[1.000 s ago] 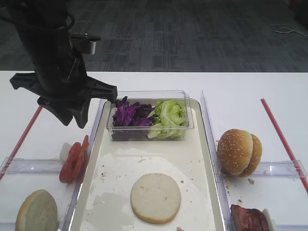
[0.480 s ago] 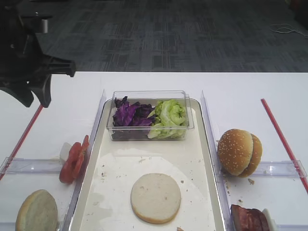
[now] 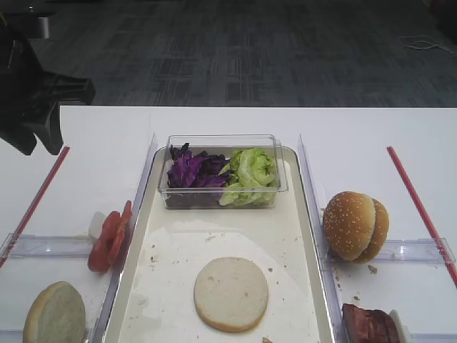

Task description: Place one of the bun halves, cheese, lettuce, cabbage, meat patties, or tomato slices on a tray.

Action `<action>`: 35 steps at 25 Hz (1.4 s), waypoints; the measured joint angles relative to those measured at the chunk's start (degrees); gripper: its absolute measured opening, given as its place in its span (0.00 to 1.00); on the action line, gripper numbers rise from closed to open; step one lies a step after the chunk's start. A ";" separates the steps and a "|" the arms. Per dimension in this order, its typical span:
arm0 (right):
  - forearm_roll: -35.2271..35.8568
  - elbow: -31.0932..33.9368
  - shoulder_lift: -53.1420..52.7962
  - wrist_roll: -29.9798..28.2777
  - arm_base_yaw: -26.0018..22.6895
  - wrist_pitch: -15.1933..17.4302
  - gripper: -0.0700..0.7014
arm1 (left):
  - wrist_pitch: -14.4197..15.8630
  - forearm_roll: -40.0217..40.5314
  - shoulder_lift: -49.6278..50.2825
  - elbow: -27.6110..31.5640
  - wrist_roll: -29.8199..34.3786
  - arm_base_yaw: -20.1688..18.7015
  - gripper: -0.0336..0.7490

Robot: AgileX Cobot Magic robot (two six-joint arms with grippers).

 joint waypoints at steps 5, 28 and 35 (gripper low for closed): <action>0.00 0.00 0.00 0.00 0.00 0.00 0.62 | 0.00 1.50 -6.65 7.24 0.48 0.00 0.34; 0.00 0.00 0.00 0.00 0.00 0.00 0.62 | 1.69 4.64 -57.13 27.65 1.68 0.13 0.34; 0.00 0.00 0.00 0.00 0.00 0.00 0.62 | 2.14 4.78 -68.82 32.98 4.26 0.13 0.34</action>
